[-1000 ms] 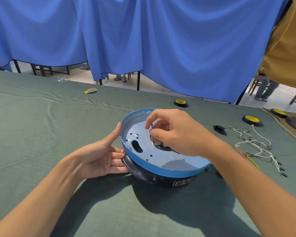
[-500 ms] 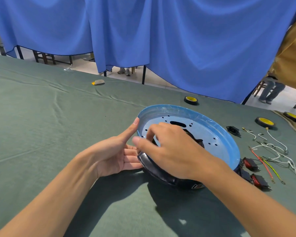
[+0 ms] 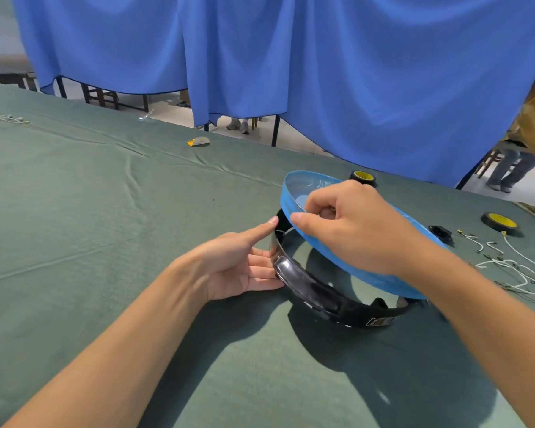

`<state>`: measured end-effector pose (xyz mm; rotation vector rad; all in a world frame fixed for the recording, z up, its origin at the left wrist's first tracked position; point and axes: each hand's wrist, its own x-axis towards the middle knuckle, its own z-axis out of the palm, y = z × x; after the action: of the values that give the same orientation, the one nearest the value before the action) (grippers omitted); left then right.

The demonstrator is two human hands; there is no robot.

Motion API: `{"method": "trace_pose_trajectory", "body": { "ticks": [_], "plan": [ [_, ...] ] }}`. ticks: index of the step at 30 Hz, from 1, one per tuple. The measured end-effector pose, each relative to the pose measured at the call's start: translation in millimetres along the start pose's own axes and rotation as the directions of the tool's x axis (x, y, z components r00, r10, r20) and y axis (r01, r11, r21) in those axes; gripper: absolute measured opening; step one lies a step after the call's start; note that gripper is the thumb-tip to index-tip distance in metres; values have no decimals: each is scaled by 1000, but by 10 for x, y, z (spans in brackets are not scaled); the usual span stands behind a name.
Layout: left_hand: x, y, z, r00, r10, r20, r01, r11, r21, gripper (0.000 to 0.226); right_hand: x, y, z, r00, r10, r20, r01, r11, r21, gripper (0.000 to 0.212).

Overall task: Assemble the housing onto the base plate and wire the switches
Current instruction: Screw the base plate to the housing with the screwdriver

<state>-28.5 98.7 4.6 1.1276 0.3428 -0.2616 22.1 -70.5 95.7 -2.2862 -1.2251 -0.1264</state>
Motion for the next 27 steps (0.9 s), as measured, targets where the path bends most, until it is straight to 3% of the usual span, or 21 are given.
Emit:
{"method": "trace_pose_trajectory", "body": {
  "ticks": [6, 12, 15, 18, 19, 23, 25, 27],
  "plan": [
    [-23, 7, 23, 1000, -6, -16, 6, 1000, -26, 50, -11, 21, 200, 1000, -12, 7, 13, 999, -51, 39],
    [-10, 18, 9, 1000, -27, 9, 28, 999, -32, 82, -26, -19, 336, 998, -11, 67, 19, 991, -131, 41],
    [-18, 21, 18, 999, -36, 5, 37, 999, -26, 82, 27, -21, 237, 967, 186, 176, -182, 983, -37, 37],
    [-23, 22, 20, 998, -56, -9, 56, 998, -12, 87, 166, 63, 20, 889, 370, 269, -424, 886, 185, 16],
    [-23, 22, 23, 998, -59, -15, 59, 998, -14, 88, 199, 99, -42, 887, 376, 270, -430, 884, 182, 12],
    [-25, 20, 22, 998, -56, -21, 55, 998, -21, 88, 282, 165, -79, 916, 289, 279, -344, 924, 170, 46],
    [-25, 19, 26, 998, -51, -26, 51, 999, -17, 84, 326, 160, -52, 938, 230, 260, -291, 929, 229, 47],
    [-29, 20, 34, 998, -53, -33, 52, 999, -15, 83, 360, 206, -28, 968, 170, 185, -219, 931, 292, 34]
  ]
}}
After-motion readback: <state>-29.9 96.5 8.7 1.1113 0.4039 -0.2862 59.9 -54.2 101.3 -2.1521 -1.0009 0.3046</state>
